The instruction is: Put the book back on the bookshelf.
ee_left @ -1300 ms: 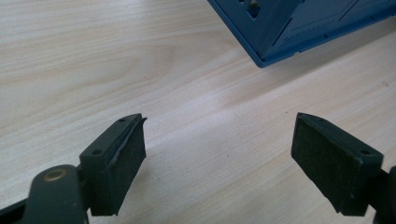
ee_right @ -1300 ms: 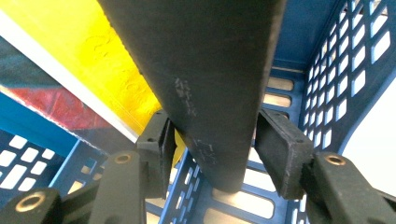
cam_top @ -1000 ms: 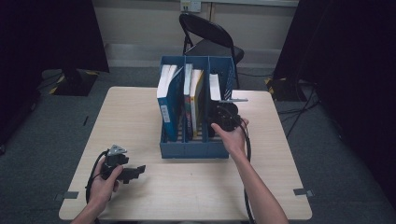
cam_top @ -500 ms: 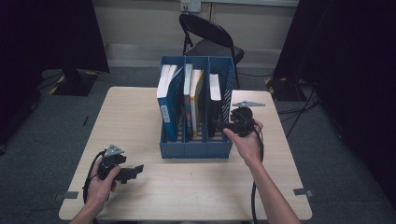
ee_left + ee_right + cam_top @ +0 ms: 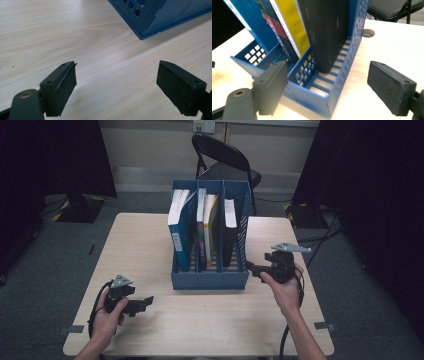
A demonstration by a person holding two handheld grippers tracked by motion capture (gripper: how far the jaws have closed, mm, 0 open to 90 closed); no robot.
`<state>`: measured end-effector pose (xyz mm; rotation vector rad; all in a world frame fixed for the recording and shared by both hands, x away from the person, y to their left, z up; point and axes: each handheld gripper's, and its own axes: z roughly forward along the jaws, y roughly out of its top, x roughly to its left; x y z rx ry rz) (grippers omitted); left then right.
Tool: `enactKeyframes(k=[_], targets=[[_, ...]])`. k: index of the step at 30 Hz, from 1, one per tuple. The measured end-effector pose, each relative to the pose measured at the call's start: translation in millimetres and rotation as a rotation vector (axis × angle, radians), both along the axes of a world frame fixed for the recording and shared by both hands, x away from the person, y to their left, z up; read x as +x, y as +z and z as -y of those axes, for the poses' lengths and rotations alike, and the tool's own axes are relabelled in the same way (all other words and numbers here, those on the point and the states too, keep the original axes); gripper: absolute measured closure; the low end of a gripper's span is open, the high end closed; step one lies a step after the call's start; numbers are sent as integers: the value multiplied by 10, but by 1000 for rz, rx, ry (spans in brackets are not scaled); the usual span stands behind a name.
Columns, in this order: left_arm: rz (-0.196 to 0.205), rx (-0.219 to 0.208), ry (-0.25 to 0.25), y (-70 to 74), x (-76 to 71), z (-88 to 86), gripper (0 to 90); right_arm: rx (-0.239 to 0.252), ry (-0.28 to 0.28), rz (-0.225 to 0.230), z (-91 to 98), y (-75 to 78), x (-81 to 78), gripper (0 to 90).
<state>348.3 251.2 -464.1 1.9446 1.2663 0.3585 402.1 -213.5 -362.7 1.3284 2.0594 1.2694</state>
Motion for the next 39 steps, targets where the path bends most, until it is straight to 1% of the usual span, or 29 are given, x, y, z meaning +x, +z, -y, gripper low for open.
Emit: enactKeyframes(k=[1, 3, 5, 6, 7, 8, 9, 10, 11, 14, 15, 16, 19, 21, 22, 23, 25, 26, 27, 29, 30, 31, 32, 33, 34, 35, 36, 37, 39], targets=[[0, -7, 6, 0, -2, -2, 159, 4, -5, 1, 36, -9, -34, 158], [1, 3, -1, 0, 1, -23, 159, 0, -12, -3, 107, -28, -100, 154], [-3, -4, 6, 1, -1, -27, 159, 7, -24, 0, 183, -50, -167, 152], [-3, 0, 7, 2, 0, -31, 159, 9, -22, 8, 228, -66, -212, 164], [-7, -5, 12, 1, 0, -28, 159, 7, -30, 25, 253, -77, -245, 190], [-8, -6, 14, 3, 1, -28, 159, -2, -50, 55, 282, -95, -298, 199], [-7, -6, 13, 5, 1, -29, 159, 5, -52, 66, 317, -117, -344, 185], [-6, -3, 14, 6, 1, -30, 158, 36, -49, 48, 369, -155, -390, 176], [-7, -5, 16, 2, 4, -28, 158, 49, -51, 34, 398, -184, -412, 173], [-10, -10, 24, -8, 4, -20, 158, 60, -56, 0, 498, -299, -490, 156], [-12, 0, 19, -9, 4, -20, 158, 67, -54, -16, 533, -331, -510, 145], [-15, -1, 15, -9, 3, -18, 158, 67, -66, -23, 571, -368, -548, 145], [-13, 1, 9, -12, 2, -6, 158, 48, -91, -45, 650, -465, -641, 138], [-20, 3, 6, -19, 11, -10, 158, 17, -111, -57, 711, -540, -695, 138], [-25, 3, 6, -18, 11, -15, 158, 10, -121, -64, 743, -579, -716, 138], [-21, 0, 10, -20, 9, -14, 158, 12, -136, -72, 775, -616, -738, 137], [-17, -7, 14, -12, 3, -22, 158, 5, -169, -75, 832, -697, -789, 137], [-23, -14, 6, -6, 3, -34, 158, -14, -181, -74, 855, -738, -813, 136], [-22, -22, 5, -6, 3, -39, 158, -25, -184, -83, 876, -772, -829, 137], [-19, -20, 9, -10, 5, -44, 158, -22, -178, -110, 922, -836, -827, 137], [-28, -20, 3, -14, 7, -49, 158, -27, -173, -132, 937, -870, -813, 139], [-28, -23, 4, -20, 6, -47, 158, -63, -179, -145, 939, -917, -797, 139], [-30, -28, 7, -28, 4, -41, 158, -100, -190, -144, 932, -943, -792, 138], [-33, -27, 6, -29, 3, -37, 158, -116, -188, -154, 928, -971, -782, 140], [-34, -20, -4, -29, 5, -41, 158, -91, -180, -173, 938, -997, -766, 143], [-32, -15, -4, -30, 5, -39, 158, -70, -182, -187, 950, -1014, -752, 136], [-28, -10, -5, -29, 4, -35, 158, -72, -187, -190, 950, -1021, -746, 138], [-24, -5, 0, -29, 4, -30, 158, -86, -192, -183, 950, -1023, -743, 137], [-25, -1, 0, -27, 4, -30, 158, -87, -191, -184, 951, -1034, -740, 137]])
